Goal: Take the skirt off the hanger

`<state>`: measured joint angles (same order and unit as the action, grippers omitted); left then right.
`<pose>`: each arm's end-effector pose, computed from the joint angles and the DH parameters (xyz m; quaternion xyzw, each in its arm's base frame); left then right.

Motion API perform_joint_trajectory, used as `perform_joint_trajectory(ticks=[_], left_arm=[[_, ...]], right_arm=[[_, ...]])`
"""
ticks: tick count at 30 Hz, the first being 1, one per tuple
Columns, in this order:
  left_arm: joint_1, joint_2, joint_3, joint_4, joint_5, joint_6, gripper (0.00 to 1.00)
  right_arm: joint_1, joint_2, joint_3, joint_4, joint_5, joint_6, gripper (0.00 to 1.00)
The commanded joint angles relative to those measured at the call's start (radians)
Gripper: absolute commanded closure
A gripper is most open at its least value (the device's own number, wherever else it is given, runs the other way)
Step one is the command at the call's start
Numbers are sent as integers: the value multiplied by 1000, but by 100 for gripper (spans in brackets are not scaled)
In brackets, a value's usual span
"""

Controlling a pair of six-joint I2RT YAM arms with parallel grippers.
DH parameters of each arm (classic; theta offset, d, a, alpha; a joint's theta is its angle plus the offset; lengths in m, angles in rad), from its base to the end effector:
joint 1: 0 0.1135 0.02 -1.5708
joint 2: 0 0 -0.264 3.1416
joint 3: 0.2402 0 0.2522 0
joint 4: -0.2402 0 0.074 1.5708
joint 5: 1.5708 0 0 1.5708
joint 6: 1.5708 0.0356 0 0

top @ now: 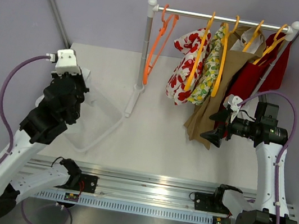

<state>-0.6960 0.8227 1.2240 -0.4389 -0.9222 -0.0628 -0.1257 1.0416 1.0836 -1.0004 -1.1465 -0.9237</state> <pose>0.1240 -0.0667 0.4543 -0.0925 0.7091 0.0676 0.6958 0.1826 0.0096 0.3391 -0.4619 0.6746 0.3207 0.4782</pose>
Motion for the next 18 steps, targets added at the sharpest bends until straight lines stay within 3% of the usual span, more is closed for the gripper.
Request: perform_joint_trajectory(ticks=[1, 2, 4, 5, 7, 8, 11, 14, 18], left_arm=[[172, 19, -101, -37, 219, -103, 94], [202, 18, -122, -40, 303, -130, 86], [271, 18, -182, -40, 396, -202, 58], [286, 18, -198, -46, 467, -227, 36], [321, 16, -224, -55, 520, -285, 24], [335, 10, -237, -75, 548, -304, 11], [340, -17, -250, -100, 598, -287, 1], [340, -82, -268, -89, 704, -233, 1], [340, -174, -342, -25, 859, -218, 1]], right_arm=[[-6, -2, 6, 3, -36, -3, 0], [-6, 0, 6, 2, -38, -7, 1], [-6, -2, 7, -6, -41, -12, 0], [-6, -3, 9, -9, -42, -17, 0], [-5, -6, 22, -30, -48, -24, 0], [-6, -5, 56, -67, -50, -33, 1], [-5, 17, 142, -185, -45, -88, 1], [-5, 61, 300, -349, -27, -92, 0], [26, 112, 521, -338, 10, 132, 1]])
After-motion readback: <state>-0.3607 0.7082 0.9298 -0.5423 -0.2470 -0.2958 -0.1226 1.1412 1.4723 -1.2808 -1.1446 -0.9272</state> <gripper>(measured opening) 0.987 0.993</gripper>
